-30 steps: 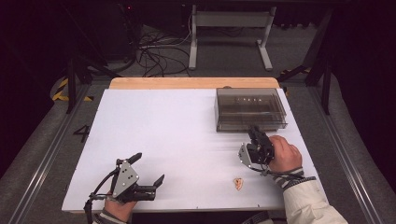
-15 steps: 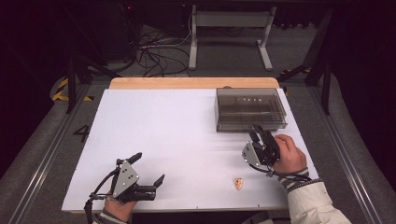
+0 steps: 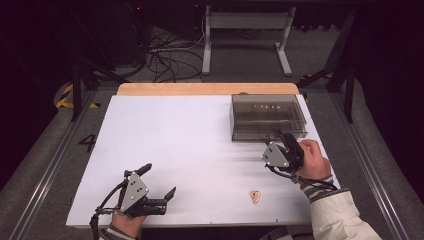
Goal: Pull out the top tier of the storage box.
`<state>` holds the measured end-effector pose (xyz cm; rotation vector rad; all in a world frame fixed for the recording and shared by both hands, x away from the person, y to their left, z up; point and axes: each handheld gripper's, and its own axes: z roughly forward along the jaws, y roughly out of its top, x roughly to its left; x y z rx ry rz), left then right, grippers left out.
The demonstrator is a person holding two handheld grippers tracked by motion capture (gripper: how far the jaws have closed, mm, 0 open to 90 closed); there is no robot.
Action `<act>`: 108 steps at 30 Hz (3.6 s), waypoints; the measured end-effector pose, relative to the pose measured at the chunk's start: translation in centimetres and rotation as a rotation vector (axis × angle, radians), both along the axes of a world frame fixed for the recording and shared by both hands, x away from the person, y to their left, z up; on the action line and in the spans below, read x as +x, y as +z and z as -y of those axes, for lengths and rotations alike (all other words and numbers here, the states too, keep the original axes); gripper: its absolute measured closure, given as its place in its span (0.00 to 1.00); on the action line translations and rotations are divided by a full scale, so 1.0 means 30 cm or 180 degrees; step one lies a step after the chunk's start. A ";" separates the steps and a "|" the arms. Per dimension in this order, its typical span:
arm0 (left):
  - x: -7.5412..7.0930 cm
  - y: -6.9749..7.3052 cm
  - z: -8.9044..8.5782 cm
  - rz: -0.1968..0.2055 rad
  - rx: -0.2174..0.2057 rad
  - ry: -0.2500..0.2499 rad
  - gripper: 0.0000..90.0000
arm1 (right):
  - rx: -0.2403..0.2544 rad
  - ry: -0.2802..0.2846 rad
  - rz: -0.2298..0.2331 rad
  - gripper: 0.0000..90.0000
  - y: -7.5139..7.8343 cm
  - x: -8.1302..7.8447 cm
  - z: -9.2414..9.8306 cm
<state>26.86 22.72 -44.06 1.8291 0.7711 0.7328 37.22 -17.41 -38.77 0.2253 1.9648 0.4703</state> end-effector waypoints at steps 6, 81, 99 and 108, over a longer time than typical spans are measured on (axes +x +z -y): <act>0.000 0.000 0.000 -0.0003 -0.0005 0.0000 0.02 | 0.0086 0.0062 -0.0313 0.55 0.038 0.021 0.000; 0.003 -0.002 0.003 -0.0015 0.0001 -0.0002 0.02 | 0.0441 -0.0021 -0.1886 0.67 0.054 0.189 0.053; 0.005 -0.002 0.004 -0.0008 0.0022 -0.0011 0.02 | 0.0466 0.0008 -0.1974 0.61 0.042 0.178 0.058; 0.007 -0.002 0.005 -0.0006 0.0024 -0.0010 0.02 | 0.0659 0.0124 -0.1928 0.52 0.070 0.148 0.061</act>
